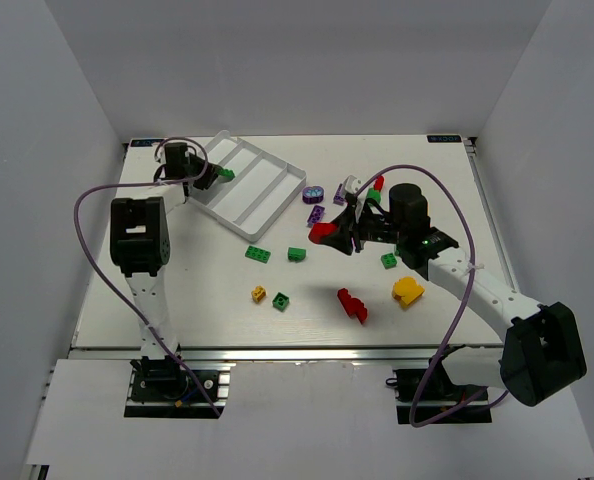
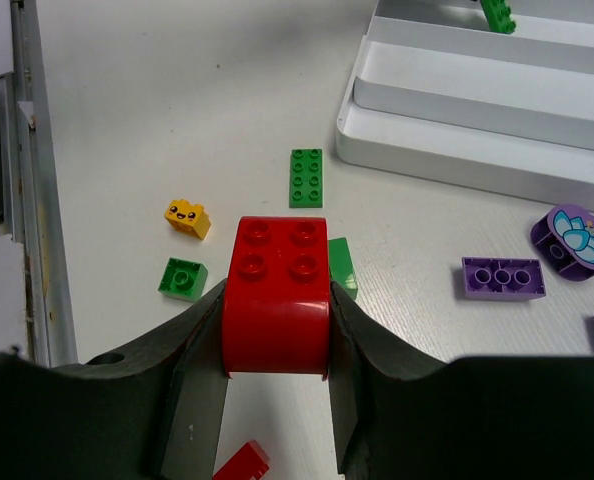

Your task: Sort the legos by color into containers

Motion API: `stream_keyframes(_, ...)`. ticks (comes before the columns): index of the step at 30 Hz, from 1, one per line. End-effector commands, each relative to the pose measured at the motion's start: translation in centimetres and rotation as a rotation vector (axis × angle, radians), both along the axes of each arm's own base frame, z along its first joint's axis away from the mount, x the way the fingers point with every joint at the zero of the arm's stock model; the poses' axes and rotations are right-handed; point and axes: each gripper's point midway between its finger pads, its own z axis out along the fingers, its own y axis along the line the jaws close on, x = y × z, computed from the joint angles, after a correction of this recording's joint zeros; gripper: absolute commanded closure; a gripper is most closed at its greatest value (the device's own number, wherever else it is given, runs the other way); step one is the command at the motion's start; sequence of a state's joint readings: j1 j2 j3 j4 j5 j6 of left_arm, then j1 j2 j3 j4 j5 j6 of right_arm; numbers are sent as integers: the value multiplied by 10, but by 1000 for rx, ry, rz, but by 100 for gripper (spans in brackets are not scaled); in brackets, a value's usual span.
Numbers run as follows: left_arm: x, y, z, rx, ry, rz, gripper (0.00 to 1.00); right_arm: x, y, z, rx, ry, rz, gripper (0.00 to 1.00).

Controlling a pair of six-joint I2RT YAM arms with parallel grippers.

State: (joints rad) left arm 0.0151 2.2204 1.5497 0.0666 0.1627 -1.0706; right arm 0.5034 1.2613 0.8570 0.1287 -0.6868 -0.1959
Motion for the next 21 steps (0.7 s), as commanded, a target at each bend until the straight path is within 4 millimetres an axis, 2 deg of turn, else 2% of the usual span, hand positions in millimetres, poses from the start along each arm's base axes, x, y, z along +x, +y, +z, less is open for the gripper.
stream_keyframes(1, 1, 9, 33, 55, -36, 21, 56, 6, 0, 25, 30, -80, 1, 100)
stream_keyframes(4, 1, 12, 46, 77, -57, 28, 42, 6, 0, 25, 30, -80, -1, 100)
stream_keyframes(6, 1, 13, 54, 84, -63, 28, 39, 6, 0, 26, 32, -81, 1, 100)
stream_keyframes(8, -2, 14, 66, 89, -72, 27, 38, 5, 0, 27, 33, -83, 4, 100)
stream_keyframes(9, -6, -6, 71, 98, -80, -8, 38, 5, 0, 28, 34, -85, 5, 100)
stream_keyframes(10, -8, -6, 78, 103, -92, -6, 38, 4, 1, 29, 36, -85, 10, 100)
stream_keyframes(11, -12, -7, 100, 109, -131, -5, 38, 4, 0, 27, 35, -81, 11, 100)
stream_keyframes(12, -18, -8, 102, 116, -138, -12, 38, 2, 1, 29, 38, -85, 23, 100)
stream_keyframes(14, -28, -10, 118, 125, -168, -22, 46, -2, 2, 29, 30, -95, 53, 100)
stream_keyframes(15, -36, -13, 150, 118, -243, -33, 53, -6, 4, 28, 30, -100, 86, 100)
stream_keyframes(16, -49, -16, 143, 113, -231, -46, 60, -9, 5, 27, 28, -104, 109, 100)
stream_keyframes(17, -58, -21, 146, 100, -245, -64, 70, -11, 6, 27, 23, -119, 133, 100)
stream_keyframes(18, -72, -30, 173, 81, -312, -88, 72, -16, 6, 24, 8, -157, 179, 100)
stream_keyframes(19, -91, -44, 156, 54, -286, -150, 72, -16, 6, 23, 0, -180, 194, 100)
stream_keyframes(20, -103, -55, 156, 34, -291, -191, 66, -16, 7, 21, -8, -199, 205, 100)
stream_keyframes(21, -120, -73, 168, 12, -321, -248, 61, -15, 7, 20, -20, -237, 217, 100)
